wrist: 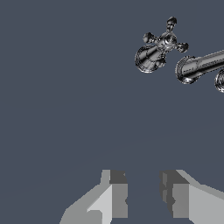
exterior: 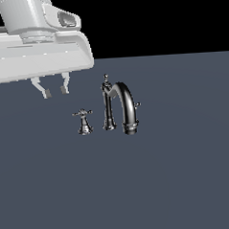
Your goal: Turn on the faucet by rotating a designated handle.
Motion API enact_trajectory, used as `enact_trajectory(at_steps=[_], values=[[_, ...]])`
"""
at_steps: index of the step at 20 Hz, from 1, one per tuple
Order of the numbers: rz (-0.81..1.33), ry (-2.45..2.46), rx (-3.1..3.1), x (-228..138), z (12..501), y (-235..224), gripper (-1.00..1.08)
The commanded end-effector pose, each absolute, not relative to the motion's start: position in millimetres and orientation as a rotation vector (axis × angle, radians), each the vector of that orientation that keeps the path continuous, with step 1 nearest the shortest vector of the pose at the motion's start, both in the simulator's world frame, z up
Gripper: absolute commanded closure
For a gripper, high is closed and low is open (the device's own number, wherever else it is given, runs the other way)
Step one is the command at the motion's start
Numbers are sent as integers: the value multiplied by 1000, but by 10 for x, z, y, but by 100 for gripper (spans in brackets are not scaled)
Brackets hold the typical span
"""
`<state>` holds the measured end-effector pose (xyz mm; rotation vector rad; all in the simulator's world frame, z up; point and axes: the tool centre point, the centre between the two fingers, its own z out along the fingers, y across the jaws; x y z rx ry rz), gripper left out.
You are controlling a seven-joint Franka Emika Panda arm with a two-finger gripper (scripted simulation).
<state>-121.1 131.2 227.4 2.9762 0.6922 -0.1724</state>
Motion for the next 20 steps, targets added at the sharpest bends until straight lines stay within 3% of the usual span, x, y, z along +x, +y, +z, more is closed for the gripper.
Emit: enact_trajectory(at_steps=[1, 4, 5, 6, 7, 8, 9, 10, 11, 13, 14, 15, 16, 17, 18, 19, 20], values=[[-111, 652, 2993, -818, 2082, 1008, 49], [-106, 876, 2910, -707, 1651, 1113, 22], [-41, 954, 2859, -475, 1667, 1158, 15], [-36, 1054, 2830, -486, 1497, 1304, -29], [-13, 1086, 2793, -334, 1429, 1214, -7], [-17, 1152, 2773, -265, 1308, 1168, -26], [21, 1276, 2700, -170, 1221, 1417, 31], [30, 1304, 2683, -216, 1245, 1532, 31], [-9, 1335, 2713, -350, 1010, 1654, -22], [46, 1367, 2659, -122, 869, 1758, 81], [-13, 1238, 2698, 108, 750, 816, 1], [-18, 1227, 2701, 118, 737, 777, 1], [73, 1226, 2646, 371, 847, 482, -59], [-73, 1219, 2638, 198, 895, 138, -41], [-132, 1215, 2633, 207, 680, 110, -41], [-6, 1181, 2690, 463, 722, 232, -49], [15, 1175, 2699, 450, 785, 193, -49]])
